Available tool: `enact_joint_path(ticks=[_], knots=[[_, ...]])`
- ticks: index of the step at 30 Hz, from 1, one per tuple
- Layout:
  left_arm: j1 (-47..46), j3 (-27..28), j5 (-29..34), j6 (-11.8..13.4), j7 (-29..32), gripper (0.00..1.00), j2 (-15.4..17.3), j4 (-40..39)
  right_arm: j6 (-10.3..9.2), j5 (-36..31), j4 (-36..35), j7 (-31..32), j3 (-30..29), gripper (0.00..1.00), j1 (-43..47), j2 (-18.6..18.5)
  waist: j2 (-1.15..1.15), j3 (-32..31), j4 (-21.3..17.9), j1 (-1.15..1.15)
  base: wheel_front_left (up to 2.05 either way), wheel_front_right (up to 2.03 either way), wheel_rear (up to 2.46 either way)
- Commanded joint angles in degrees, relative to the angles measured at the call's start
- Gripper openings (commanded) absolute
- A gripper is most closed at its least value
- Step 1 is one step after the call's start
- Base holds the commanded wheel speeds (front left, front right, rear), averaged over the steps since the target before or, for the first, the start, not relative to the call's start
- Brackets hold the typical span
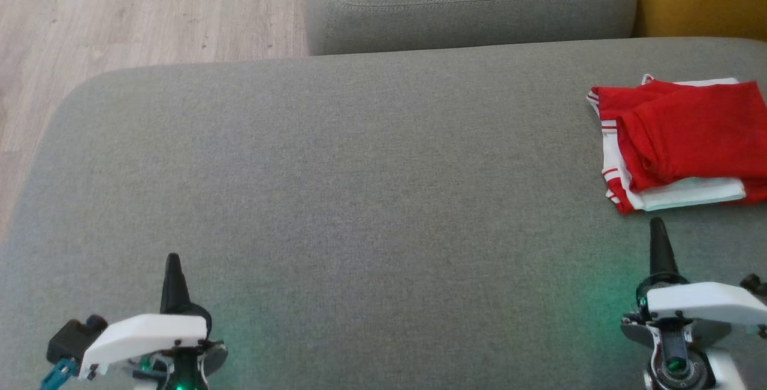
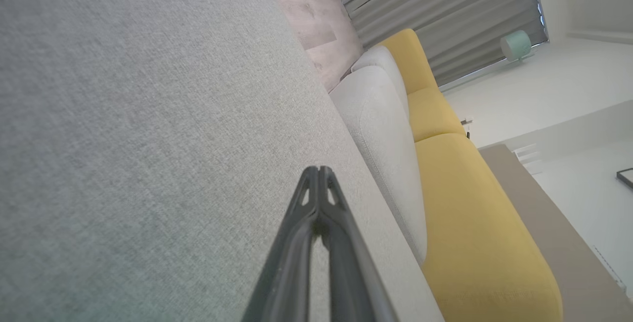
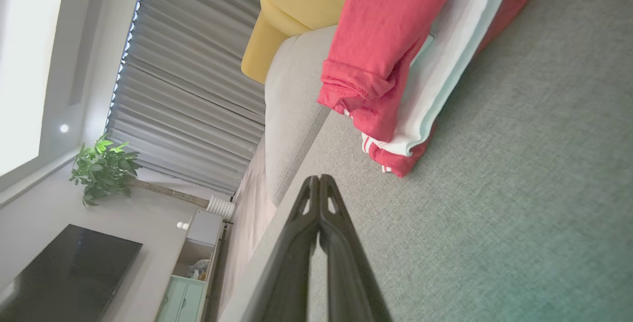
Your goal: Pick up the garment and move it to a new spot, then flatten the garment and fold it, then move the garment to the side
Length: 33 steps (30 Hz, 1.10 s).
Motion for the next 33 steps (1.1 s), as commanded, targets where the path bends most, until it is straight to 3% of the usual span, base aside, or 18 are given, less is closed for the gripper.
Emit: enact_joint_path(ticks=[1,33], knots=[[-2.0,2.1,-1.4,-0.4,0.4,0.0,0.3,-2.3,-0.03,1.7,-2.4,0.4,0.4,0.0,-2.1,-0.2,0.0,0.0,0.0,0.0,0.0,0.0,0.0],[-1.9,6.1,-17.7,-2.5,5.5,0.0,0.4,-4.5,-0.04,20.8,-5.2,5.5,-1.3,0.0,-2.1,-0.3,0.0,-0.7,-0.4,0.0,0.0,0.0,0.0]])
